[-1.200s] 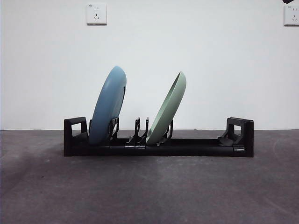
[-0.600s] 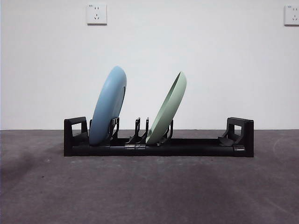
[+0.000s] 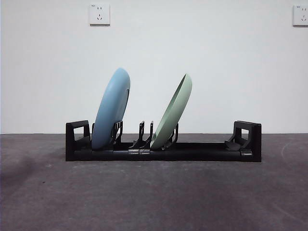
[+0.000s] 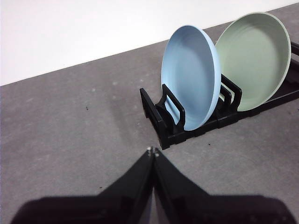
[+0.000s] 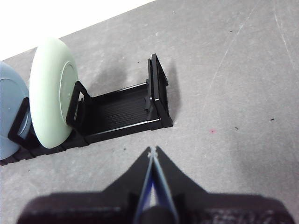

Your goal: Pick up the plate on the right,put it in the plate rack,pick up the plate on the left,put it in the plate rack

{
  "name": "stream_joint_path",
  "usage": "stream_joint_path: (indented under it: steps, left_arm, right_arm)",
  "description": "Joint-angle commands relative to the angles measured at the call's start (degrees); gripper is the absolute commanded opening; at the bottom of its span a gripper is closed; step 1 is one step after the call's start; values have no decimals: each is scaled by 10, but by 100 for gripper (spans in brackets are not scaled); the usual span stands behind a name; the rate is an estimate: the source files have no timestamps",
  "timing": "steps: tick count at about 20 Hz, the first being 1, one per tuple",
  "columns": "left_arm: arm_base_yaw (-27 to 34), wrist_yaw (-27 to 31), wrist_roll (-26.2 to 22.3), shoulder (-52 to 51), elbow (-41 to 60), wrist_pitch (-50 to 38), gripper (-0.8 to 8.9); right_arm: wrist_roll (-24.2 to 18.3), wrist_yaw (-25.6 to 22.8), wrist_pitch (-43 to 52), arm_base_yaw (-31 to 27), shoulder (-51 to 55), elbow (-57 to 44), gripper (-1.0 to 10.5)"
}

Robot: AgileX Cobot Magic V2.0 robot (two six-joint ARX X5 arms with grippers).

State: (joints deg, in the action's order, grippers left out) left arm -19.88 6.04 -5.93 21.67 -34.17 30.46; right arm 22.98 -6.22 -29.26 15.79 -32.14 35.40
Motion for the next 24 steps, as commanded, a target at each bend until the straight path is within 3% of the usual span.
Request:
stream_joint_path:
  steps: [1,4,6,12,18,24]
  left_arm:
    - [3,-1,6,1,3,5,-3]
    - [22,10,-14,-31,4,39,-3]
    - [62,-27,-12,-69,27,32,-3]
    - [153,-67,2,-205,247,-120,-3]
    - [167,-65,37,-216,327,-162,-3]
    - [166,-64,60,-214,328,-166,-3]
  right_arm:
    - [5,-2,3,0,0,-4,-15]
    - [5,-2,2,0,-1,-4,-15]
    - [5,-3,1,0,-1,-4,-15]
    - [5,-2,1,0,-1,-4,-15]
    - [5,-3,1,0,-1,-4,-15]
    - [5,-3,1,0,-1,-4,-15]
